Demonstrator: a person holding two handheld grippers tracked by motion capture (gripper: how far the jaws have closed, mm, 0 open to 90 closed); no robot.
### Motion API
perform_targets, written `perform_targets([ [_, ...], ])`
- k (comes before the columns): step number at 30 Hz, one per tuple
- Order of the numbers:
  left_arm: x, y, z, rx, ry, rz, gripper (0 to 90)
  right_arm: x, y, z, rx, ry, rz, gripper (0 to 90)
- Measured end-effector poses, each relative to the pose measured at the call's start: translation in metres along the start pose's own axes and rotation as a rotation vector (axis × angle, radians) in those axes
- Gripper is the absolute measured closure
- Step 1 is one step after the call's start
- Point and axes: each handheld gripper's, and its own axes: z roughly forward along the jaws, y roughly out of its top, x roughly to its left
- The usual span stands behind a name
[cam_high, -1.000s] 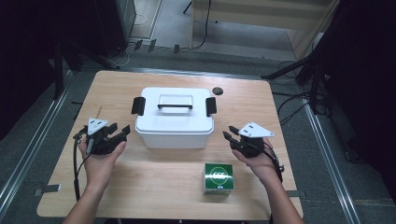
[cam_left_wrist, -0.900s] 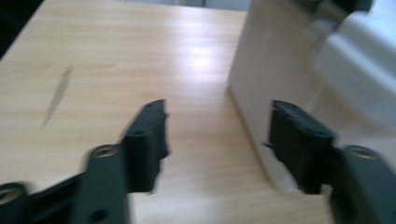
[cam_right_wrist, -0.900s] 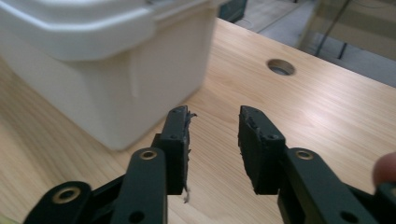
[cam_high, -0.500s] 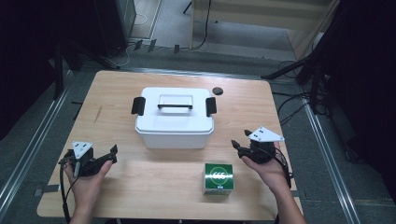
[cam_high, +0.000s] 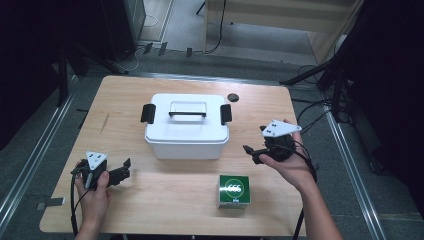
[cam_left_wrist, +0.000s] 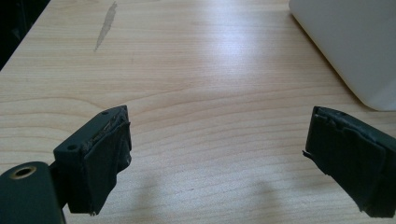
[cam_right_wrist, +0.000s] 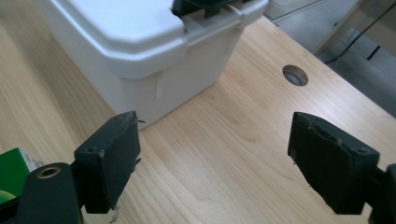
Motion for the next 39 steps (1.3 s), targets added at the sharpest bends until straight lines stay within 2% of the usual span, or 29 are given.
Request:
perform_targets([
  [1,0.001,0.0,0.0,-0.003,-0.001,-0.001,7.7,0.0,0.012,0.001,0.039,0.01,-0.036,16.9],
  [4,0.001,-0.001,-0.001,-0.008,0.007,-0.008,7.8,-0.001,0.023,0.003,0.06,0.021,-0.054,16.9],
  [6,0.0,-0.002,-0.002,-0.012,0.01,-0.009,7.8,-0.005,0.031,0.005,0.076,0.056,-0.06,17.6],
  [8,0.0,-0.002,-0.002,-0.006,0.004,0.002,7.8,-0.007,0.042,0.007,0.104,0.078,-0.088,19.9],
  [10,0.0,-0.002,-0.002,-0.007,0.006,0.001,7.8,-0.009,0.057,0.011,0.146,0.11,-0.148,20.6],
  [12,0.0,-0.002,-0.001,-0.01,0.013,0.001,7.8,-0.009,0.06,0.012,0.152,0.118,-0.162,20.7],
  [13,0.0,-0.002,-0.001,-0.011,0.023,0.007,7.8,-0.008,0.066,0.014,0.161,0.129,-0.183,20.9],
  [14,-0.001,-0.003,-0.002,-0.015,0.033,0.021,7.9,-0.005,0.075,0.019,0.173,0.149,-0.231,27.5],
  [17,-0.001,-0.004,-0.002,-0.018,0.039,0.04,7.8,-0.001,0.084,0.028,0.211,0.184,-0.276,27.8],
  [19,0.001,-0.004,-0.002,-0.011,0.036,0.047,7.8,-0.001,0.088,0.032,0.225,0.196,-0.288,27.9],
  [20,0.001,-0.004,-0.001,-0.01,0.036,0.042,7.8,0.0,0.094,0.039,0.252,0.21,-0.299,28.5],
  [25,0.001,-0.003,0.003,-0.002,0.031,0.039,7.8,0.002,0.109,0.048,0.297,0.244,-0.324,33.7],
  [26,0.001,-0.003,0.003,-0.002,0.031,0.041,7.8,0.002,0.113,0.049,0.305,0.249,-0.334,35.6],
  [30,0.003,-0.002,0.004,-0.002,0.022,0.029,7.8,0.008,0.134,0.055,0.331,0.22,-0.396,47.4],
  [33,0.004,-0.003,0.004,-0.001,0.018,0.025,7.8,0.01,0.141,0.057,0.335,0.235,-0.404,49.6],
  [35,0.002,-0.003,0.003,-0.003,0.02,0.041,7.8,0.014,0.149,0.061,0.338,0.253,-0.421,52.4],
  [39,0.0,-0.004,0.004,-0.002,0.022,0.056,7.8,0.02,0.16,0.07,0.377,0.262,-0.463,54.7],
])
